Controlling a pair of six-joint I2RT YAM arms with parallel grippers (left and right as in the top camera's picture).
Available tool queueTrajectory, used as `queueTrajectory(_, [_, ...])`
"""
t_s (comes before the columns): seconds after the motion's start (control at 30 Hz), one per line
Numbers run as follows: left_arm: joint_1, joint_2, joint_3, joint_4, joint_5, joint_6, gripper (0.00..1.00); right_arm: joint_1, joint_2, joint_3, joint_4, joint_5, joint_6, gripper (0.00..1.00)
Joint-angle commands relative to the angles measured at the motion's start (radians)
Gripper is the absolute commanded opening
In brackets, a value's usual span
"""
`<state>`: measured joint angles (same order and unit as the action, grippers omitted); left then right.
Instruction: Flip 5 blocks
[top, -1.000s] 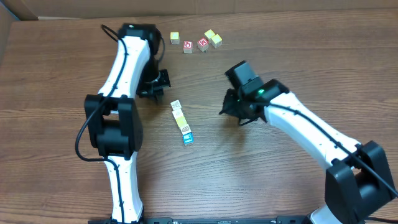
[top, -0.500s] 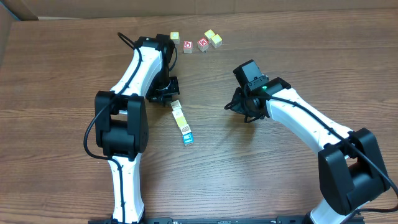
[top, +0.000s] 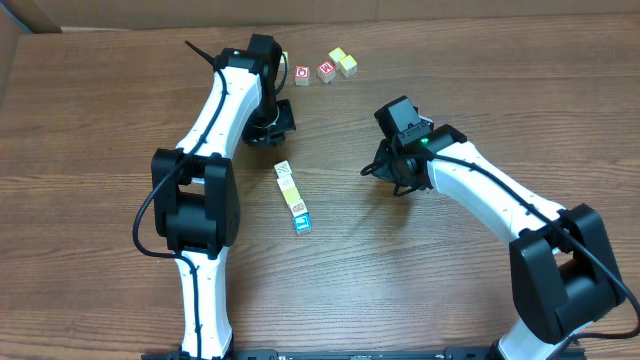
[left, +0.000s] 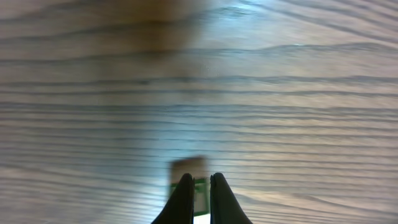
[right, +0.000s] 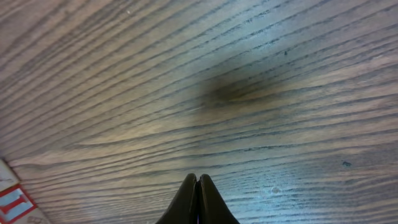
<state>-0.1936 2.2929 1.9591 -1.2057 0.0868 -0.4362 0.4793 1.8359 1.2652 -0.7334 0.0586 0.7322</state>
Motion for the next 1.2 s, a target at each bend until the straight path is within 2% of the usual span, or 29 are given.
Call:
queueTrajectory(0.0, [-0.033, -0.008, 0.019, 0.002, 0.061, -0.028, 0.04, -0.002, 0.030, -0.003, 0.003, 0.021, -0.007, 0.04])
queueTrajectory(0.27, [-0.085, -0.008, 0.012, -0.031, 0.057, -0.058, 0.04, -0.003, 0.040, -0.003, 0.002, 0.031, -0.007, 0.04])
queueTrajectory(0.47, [-0.103, -0.008, -0.005, -0.085, -0.045, -0.118, 0.04, -0.003, 0.040, -0.003, -0.005, 0.031, -0.007, 0.04])
queueTrajectory(0.8, [-0.103, -0.008, -0.100, 0.011, -0.045, -0.118, 0.04, -0.003, 0.040, -0.003, -0.006, 0.031, -0.007, 0.04])
queueTrajectory(1.17, [-0.102, -0.008, -0.100, -0.013, -0.046, -0.109, 0.04, -0.003, 0.040, -0.003, -0.005, 0.031, -0.007, 0.04])
